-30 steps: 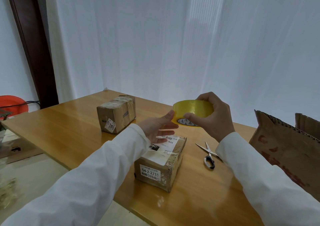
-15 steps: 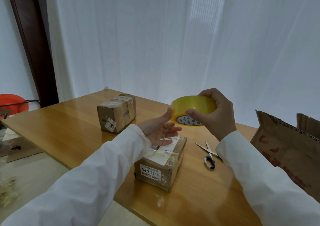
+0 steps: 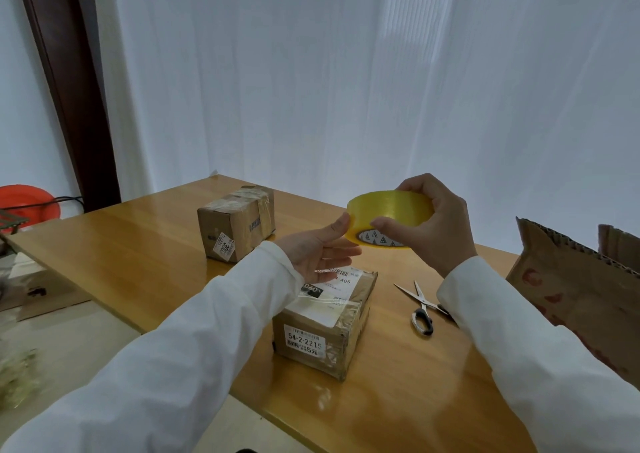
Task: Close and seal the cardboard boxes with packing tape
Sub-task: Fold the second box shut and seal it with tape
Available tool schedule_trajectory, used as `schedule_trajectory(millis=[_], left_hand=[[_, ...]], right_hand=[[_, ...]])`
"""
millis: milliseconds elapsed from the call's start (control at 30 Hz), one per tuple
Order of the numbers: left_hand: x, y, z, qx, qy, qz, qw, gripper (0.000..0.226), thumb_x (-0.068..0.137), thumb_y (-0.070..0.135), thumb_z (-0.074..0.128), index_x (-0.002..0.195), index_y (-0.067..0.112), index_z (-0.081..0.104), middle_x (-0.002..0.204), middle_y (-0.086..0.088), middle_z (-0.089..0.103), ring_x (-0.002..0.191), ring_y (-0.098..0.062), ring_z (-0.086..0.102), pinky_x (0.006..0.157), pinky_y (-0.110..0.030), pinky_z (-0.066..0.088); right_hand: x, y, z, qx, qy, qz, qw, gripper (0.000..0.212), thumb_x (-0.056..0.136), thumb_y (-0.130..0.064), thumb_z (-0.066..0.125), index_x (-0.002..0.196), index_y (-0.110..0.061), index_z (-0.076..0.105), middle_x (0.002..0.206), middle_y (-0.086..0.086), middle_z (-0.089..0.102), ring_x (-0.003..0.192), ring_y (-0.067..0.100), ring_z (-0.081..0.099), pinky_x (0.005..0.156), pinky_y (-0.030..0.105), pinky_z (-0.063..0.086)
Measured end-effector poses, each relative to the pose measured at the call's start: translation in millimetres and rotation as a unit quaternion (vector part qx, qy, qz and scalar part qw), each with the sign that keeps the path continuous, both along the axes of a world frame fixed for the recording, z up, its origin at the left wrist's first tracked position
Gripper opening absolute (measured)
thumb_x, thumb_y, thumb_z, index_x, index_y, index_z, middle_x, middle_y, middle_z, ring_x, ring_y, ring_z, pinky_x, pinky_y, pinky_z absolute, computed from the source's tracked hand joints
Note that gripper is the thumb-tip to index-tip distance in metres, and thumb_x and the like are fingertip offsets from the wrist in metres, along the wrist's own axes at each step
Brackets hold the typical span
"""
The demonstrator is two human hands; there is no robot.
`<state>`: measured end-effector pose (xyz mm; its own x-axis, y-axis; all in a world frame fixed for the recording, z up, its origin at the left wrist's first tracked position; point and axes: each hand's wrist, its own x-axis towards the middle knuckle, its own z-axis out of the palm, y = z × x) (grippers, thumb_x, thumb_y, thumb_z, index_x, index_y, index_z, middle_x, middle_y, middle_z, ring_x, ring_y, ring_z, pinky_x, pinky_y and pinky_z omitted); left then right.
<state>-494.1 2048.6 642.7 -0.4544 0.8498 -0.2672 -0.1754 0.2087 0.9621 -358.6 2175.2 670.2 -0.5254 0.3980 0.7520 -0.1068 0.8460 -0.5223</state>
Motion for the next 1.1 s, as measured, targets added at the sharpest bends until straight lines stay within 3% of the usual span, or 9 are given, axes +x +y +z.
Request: schedule_trajectory(millis=[100,233,333,433,467,600,767,933,1100], left_hand=[[-0.4,-1.0,1.8,-0.012,0.005,-0.004,1.0,0.069,0.057,0.066,0.055,0.102,0.015,0.065,0.12,-0.003,0.066,0.119,-0.018,0.054,0.098,-0.033,0.038],[-3.0,-1.1,-0.2,-0.01,-0.037,-0.016,0.999,0.071,0.029,0.068,0.079,0.077,0.019,0.061,0.104,0.0,0.071,0.109,-0.015,0.057,0.094,-0.034,0.039],[-2.1,2.5,-2.0,0.002,-0.059,-0.004,0.998,0.051,0.055,0.062,0.07,0.08,0.019,0.058,0.102,0.0,0.068,0.1,-0.014,0.058,0.089,-0.034,0.041],[-0.7,4.3,-1.3,0.009,-0.047,-0.005,0.999,0.097,0.02,0.068,0.081,0.099,0.016,0.061,0.095,0.003,0.07,0.097,-0.015,0.061,0.079,-0.034,0.046],[-1.2,4.3,-1.8,0.009,-0.042,-0.008,0.999,0.1,0.019,0.071,0.079,0.101,0.016,0.062,0.095,0.004,0.07,0.097,-0.016,0.06,0.08,-0.035,0.046],[-0.9,3.1,-3.3,-0.011,-0.011,-0.007,1.0,0.059,0.057,0.066,0.056,0.09,0.018,0.06,0.104,0.002,0.065,0.1,-0.016,0.056,0.093,-0.034,0.04],[3.7,4.8,0.9,0.023,-0.019,0.015,0.999,0.033,0.082,0.051,0.056,0.089,0.019,0.06,0.092,0.003,0.067,0.101,-0.016,0.056,0.082,-0.031,0.041],[5.1,7.0,4.7,0.013,-0.026,-0.003,1.0,0.047,0.086,0.058,0.048,0.107,0.017,0.06,0.102,0.005,0.066,0.101,-0.014,0.058,0.09,-0.034,0.04],[4.6,4.5,-2.8,-0.013,0.037,0.005,0.999,0.064,0.084,0.066,0.043,0.117,0.015,0.064,0.113,0.005,0.068,0.101,-0.014,0.058,0.095,-0.033,0.039]], right_hand=[[0.2,-0.7,-2.1,-0.004,0.01,0.0,1.0,0.052,0.05,-0.069,0.064,0.089,-0.038,0.05,0.088,-0.026,0.053,0.084,-0.003,0.052,0.067,0.016,0.044],[0.1,0.2,-3.9,0.005,-0.005,-0.004,1.0,0.05,0.05,-0.07,0.064,0.087,-0.04,0.05,0.087,-0.029,0.052,0.083,-0.012,0.051,0.066,0.014,0.042],[0.3,1.2,-7.4,-0.01,0.001,-0.006,1.0,0.047,0.05,-0.07,0.063,0.085,-0.042,0.049,0.087,-0.03,0.051,0.082,-0.015,0.05,0.064,0.009,0.04],[1.5,1.1,-7.1,-0.03,0.017,0.0,0.999,0.045,0.051,-0.068,0.064,0.084,-0.042,0.05,0.086,-0.027,0.053,0.082,-0.015,0.051,0.062,0.006,0.04],[2.1,0.8,-5.8,-0.028,0.016,0.001,0.999,0.046,0.051,-0.068,0.064,0.085,-0.041,0.049,0.086,-0.027,0.053,0.083,-0.016,0.051,0.062,0.005,0.039],[3.7,0.4,-3.1,-0.009,0.001,-0.007,1.0,0.05,0.049,-0.07,0.062,0.087,-0.041,0.049,0.087,-0.029,0.052,0.083,-0.014,0.051,0.064,0.006,0.038],[3.1,1.8,-8.0,-0.009,-0.004,-0.018,1.0,0.052,0.049,-0.07,0.063,0.088,-0.04,0.051,0.088,-0.03,0.051,0.084,-0.008,0.05,0.067,0.013,0.04],[3.2,1.7,-9.2,-0.027,0.019,-0.024,0.999,0.05,0.051,-0.068,0.066,0.087,-0.038,0.051,0.087,-0.027,0.052,0.082,-0.01,0.051,0.065,0.012,0.041],[4.3,0.9,-7.2,0.011,-0.019,-0.034,0.999,0.05,0.053,-0.058,0.073,0.092,-0.036,0.05,0.086,-0.031,0.049,0.083,-0.016,0.048,0.068,0.01,0.036]])
